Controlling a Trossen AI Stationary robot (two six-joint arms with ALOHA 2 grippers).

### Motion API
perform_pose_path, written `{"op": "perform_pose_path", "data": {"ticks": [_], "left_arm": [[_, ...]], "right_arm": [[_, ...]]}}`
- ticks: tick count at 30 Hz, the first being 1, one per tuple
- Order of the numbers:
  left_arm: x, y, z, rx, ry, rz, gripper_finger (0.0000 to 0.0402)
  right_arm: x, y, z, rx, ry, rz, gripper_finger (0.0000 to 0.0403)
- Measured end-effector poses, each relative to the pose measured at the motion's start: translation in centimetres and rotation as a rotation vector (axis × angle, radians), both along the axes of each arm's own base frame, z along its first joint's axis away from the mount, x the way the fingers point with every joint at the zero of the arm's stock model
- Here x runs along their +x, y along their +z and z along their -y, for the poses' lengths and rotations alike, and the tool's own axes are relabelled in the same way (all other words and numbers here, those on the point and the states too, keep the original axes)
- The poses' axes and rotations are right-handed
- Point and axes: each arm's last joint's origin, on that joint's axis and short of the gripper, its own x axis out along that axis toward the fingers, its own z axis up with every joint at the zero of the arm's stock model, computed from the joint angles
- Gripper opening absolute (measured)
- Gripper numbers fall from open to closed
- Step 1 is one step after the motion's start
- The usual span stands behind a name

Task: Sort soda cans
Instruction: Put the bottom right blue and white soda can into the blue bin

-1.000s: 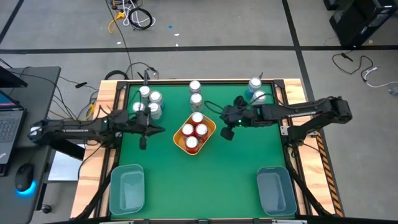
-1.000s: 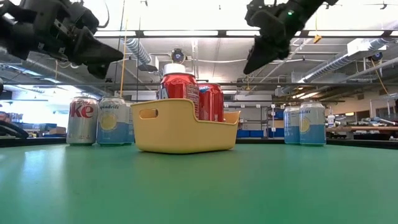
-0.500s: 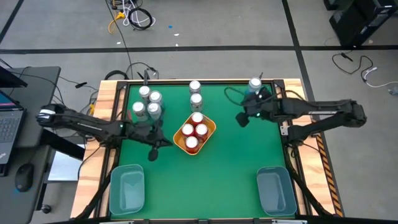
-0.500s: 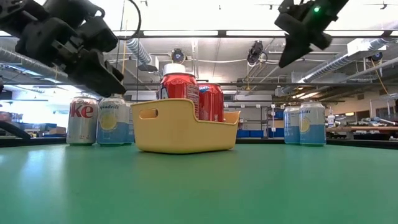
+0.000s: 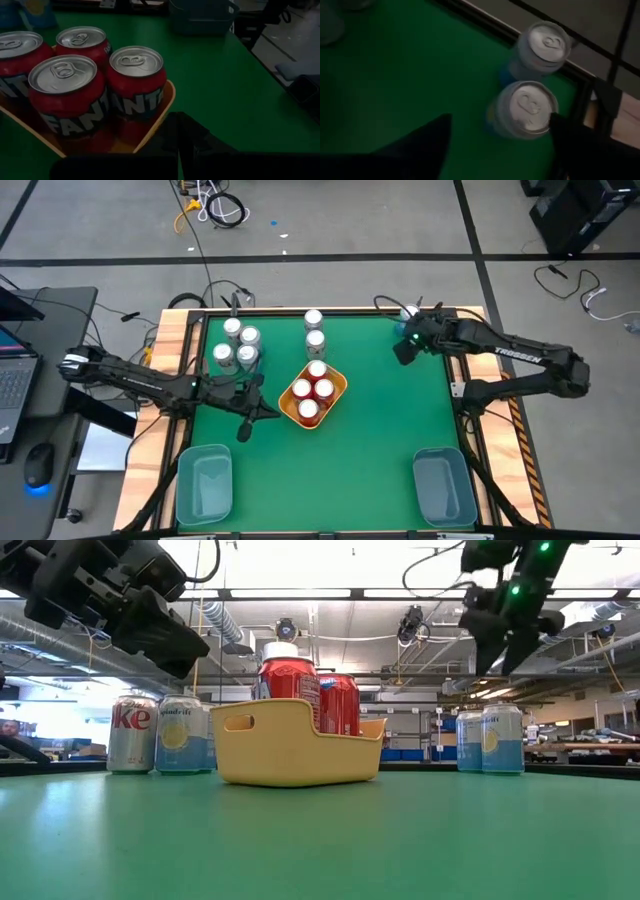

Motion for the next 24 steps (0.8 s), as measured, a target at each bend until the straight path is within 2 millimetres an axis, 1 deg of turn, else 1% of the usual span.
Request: {"op": "perform_pose_path", "data": {"ticks": [3, 5, 10, 14, 20, 24], "left_arm": [[0.0, 0.0, 0.0, 0.0, 0.0, -0.003, 0.0], [0.0, -0.1, 0.0, 0.001, 0.0, -0.005, 0.0], [0.0, -0.1, 0.0, 0.0, 0.0, -0.008, 0.0], [0.0, -0.1, 0.0, 0.001, 0.0, -0.009, 0.0], [0.0, -0.1, 0.0, 0.001, -0.001, -0.011, 0.0], [-0.1, -0.1, 0.0, 0.001, -0.001, -0.014, 0.0]], "right_arm": [[0.2, -0.7, 1.0, 0.019, -0.037, -0.038, 0.0382], [0.4, -1.2, 1.6, 0.039, -0.057, -0.062, 0.0394], [0.7, -2.6, 3.4, 0.048, -0.095, -0.165, 0.0379], [0.6, -3.6, 4.8, 0.068, -0.127, -0.228, 0.0382], [1.2, -5.4, 6.8, 0.155, -0.091, -0.241, 0.0391], [1.6, -6.6, 8.1, 0.188, -0.076, -0.25, 0.0389]]}}
